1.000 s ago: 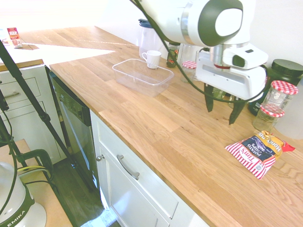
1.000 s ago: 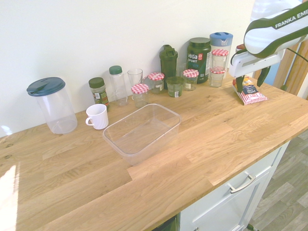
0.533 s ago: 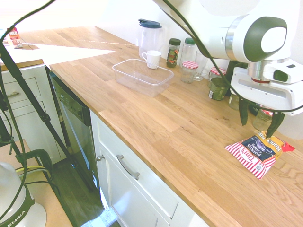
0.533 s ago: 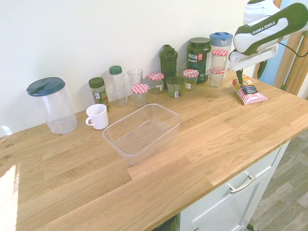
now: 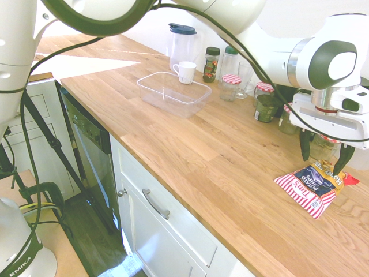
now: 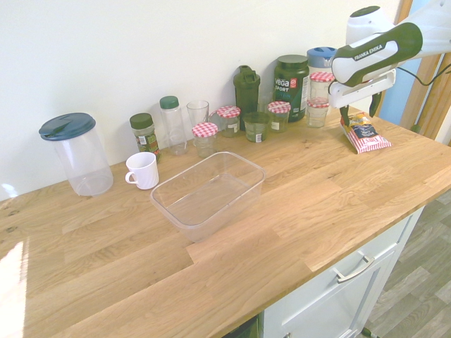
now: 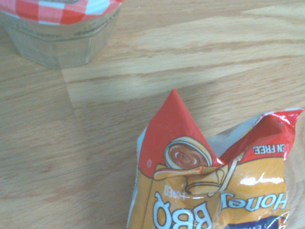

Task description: Put the chip bag into the container

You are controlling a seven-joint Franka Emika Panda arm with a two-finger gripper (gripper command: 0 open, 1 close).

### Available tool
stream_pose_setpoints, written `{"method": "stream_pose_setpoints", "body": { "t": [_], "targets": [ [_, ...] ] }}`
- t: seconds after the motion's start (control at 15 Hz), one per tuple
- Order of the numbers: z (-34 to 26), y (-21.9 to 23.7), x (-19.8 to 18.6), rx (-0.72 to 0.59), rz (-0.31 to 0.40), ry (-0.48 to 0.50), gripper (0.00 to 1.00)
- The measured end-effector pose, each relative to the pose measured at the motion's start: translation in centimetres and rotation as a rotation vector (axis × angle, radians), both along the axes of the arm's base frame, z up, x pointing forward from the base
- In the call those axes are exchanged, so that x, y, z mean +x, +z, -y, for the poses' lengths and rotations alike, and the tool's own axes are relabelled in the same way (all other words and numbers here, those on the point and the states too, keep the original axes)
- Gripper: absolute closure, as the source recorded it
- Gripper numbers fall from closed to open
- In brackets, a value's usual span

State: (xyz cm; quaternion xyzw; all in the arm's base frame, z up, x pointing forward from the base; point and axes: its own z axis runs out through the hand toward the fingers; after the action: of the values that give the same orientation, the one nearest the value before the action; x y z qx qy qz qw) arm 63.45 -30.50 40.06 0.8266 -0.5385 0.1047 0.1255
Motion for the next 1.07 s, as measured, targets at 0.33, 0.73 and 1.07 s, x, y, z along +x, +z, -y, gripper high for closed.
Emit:
{"method": "stream_pose_setpoints", "body": {
  "t": [0.33,0.73,1.07],
  "targets": [
    [0.2,-1.1,0.1,0.001,-0.017,0.002,1.00],
    [0.0,-2.1,0.2,0.003,-0.032,0.004,1.00],
    [0.5,-3.2,0.2,-0.001,-0.040,0.002,1.00]
  ]
}}
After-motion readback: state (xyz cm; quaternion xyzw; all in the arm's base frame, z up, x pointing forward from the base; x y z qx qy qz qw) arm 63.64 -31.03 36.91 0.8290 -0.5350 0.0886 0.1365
